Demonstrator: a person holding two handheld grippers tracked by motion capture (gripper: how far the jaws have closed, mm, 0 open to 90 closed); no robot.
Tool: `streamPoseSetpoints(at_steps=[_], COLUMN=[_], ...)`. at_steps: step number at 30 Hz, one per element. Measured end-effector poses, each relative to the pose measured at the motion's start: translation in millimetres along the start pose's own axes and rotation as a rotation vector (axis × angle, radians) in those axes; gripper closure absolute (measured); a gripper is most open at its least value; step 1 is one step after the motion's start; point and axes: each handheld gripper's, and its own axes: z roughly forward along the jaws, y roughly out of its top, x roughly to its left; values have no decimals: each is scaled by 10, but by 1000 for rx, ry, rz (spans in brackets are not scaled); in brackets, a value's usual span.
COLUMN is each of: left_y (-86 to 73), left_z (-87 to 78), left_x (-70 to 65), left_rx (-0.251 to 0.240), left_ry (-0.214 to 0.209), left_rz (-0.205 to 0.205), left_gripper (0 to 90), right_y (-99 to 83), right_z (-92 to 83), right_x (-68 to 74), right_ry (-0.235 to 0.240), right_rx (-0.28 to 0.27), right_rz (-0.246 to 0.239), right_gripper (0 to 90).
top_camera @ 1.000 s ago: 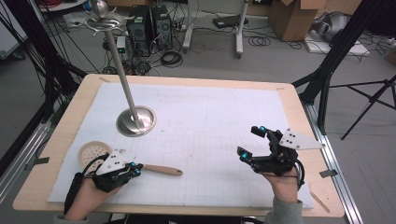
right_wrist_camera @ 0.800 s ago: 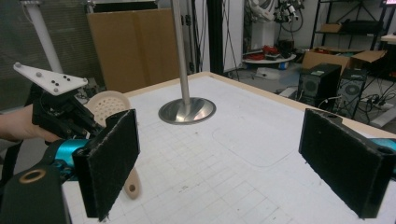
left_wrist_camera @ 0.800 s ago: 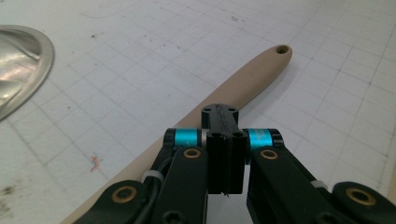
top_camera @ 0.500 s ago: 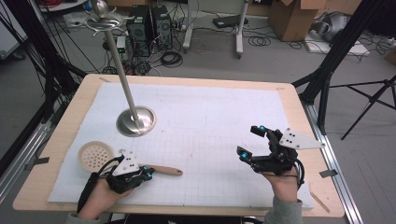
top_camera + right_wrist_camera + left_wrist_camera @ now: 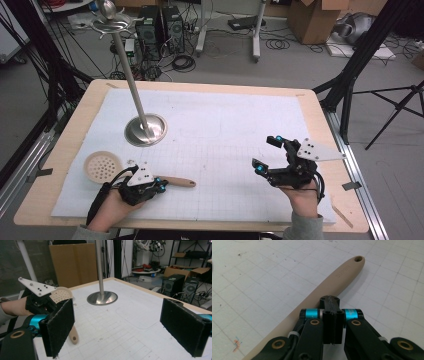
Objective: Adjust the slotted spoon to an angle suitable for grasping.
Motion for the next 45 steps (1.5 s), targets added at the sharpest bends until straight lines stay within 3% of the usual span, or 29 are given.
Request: streamPoseSetpoints(at_steps=[11, 36, 45], left_y=[57, 249, 279], left_z=[104, 347, 396], left_x=[88, 208, 256], left_rx=[-7, -10, -15], left_ry=[6, 78, 110], left_rz=[-15, -43, -49], left_gripper=[896, 896, 896], right_y=[-32, -53, -51], right_z=[-84, -244, -228], right_x=[10, 58, 62], right_ry=[-14, -48, -44], right_rx=[0, 3, 3], right_rz=[5, 14, 7], right_gripper=[116, 116, 116])
